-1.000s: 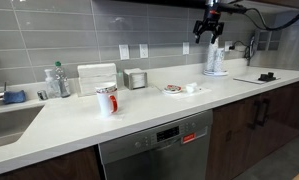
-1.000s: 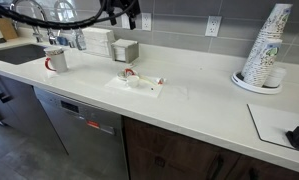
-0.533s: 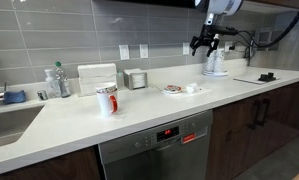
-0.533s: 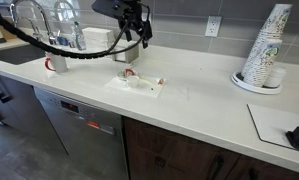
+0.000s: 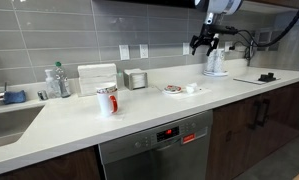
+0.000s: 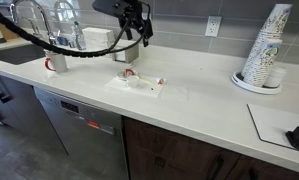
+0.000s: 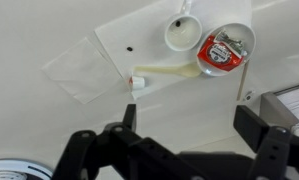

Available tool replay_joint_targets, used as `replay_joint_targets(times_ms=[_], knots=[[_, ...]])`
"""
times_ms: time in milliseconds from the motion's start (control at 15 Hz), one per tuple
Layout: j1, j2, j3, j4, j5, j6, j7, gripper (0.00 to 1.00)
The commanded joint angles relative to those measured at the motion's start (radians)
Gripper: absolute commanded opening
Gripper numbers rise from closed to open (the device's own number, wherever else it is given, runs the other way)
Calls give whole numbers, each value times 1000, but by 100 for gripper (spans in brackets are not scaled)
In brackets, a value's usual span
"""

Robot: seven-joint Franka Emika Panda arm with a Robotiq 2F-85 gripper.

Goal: Put the white object inside the mug

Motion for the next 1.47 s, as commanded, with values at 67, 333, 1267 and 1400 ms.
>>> replay_joint_targets(times_ms=[67,333,1267,1400], knots=[[-16,94,11,63,-95,14,72,100],[-10,201,6,136,-200,4,157,100],[-68,527,56,413,-184,-30,61,100],[-74,554,64,442,-183,-55,48,100]])
